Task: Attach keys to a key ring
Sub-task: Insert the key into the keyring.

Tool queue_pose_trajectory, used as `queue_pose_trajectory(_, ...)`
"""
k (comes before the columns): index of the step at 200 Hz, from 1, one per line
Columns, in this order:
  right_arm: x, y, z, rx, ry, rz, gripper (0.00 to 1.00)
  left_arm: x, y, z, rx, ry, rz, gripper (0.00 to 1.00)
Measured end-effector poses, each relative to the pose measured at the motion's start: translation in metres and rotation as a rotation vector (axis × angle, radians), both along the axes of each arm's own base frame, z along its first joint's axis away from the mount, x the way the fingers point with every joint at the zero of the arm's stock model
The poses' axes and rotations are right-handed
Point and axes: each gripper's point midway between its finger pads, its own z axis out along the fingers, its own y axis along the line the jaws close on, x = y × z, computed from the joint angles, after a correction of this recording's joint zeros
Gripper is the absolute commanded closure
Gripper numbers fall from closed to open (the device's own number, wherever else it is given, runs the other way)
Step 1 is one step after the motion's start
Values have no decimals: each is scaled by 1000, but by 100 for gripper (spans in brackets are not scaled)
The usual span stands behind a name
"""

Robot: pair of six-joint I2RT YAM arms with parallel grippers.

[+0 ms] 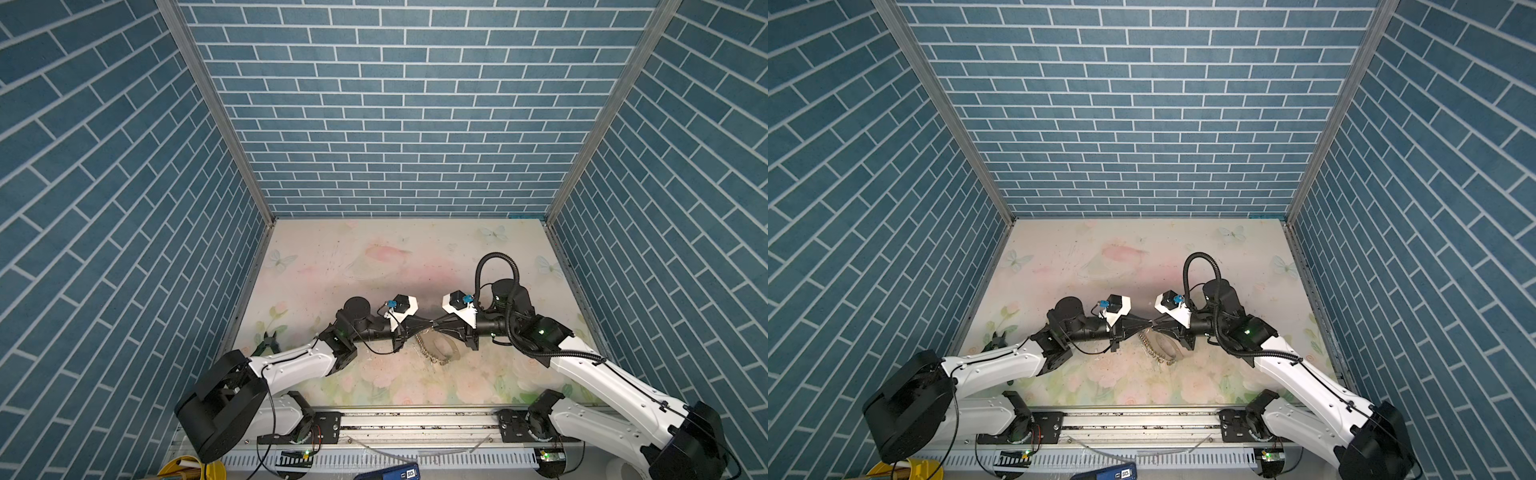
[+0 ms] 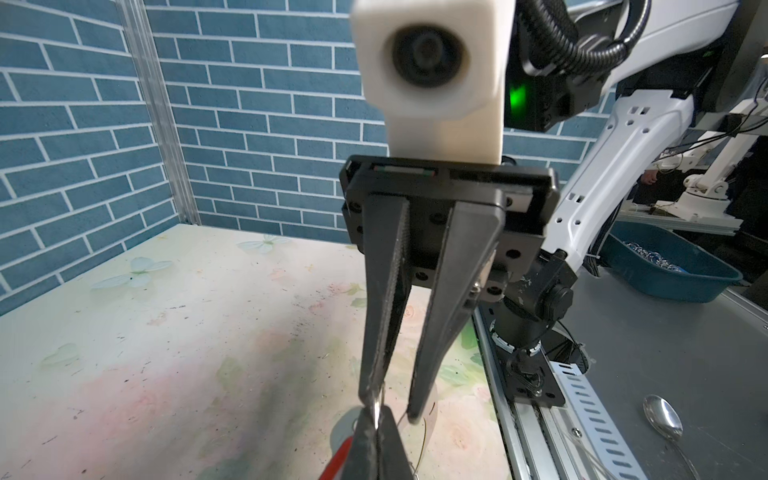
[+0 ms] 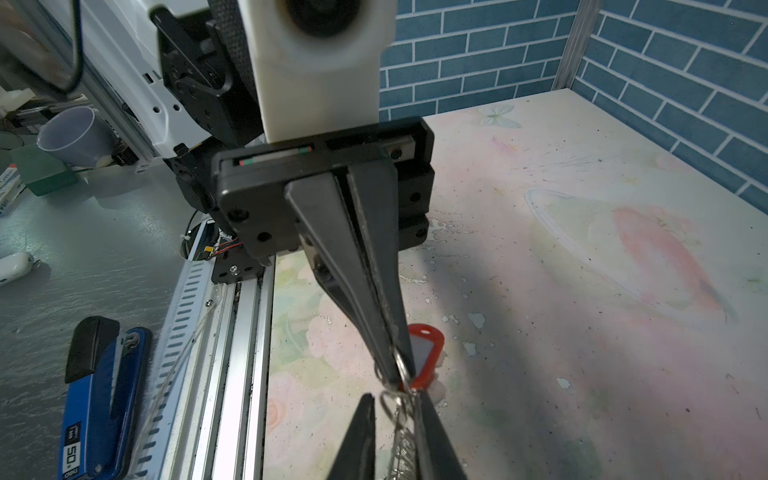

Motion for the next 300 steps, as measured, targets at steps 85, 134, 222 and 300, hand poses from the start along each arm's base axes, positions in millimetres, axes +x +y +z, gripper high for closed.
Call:
queue_pose_trajectory(85, 4, 2, 11, 66, -19, -18, 82, 2, 3, 16, -78, -29, -6, 100)
queue_pose_trajectory(134, 9, -1, 9, 69, -18, -47, 85, -2, 2, 16, -82, -28, -34, 100)
queue_pose_trajectory(222, 1, 2, 13, 96, 14, 2, 86, -7, 1, 17, -93, -36, -69, 100)
queue_pose_trajectory(300, -3, 3, 15, 108, 25, 20, 100, -9, 1, 14, -87, -30, -84, 100)
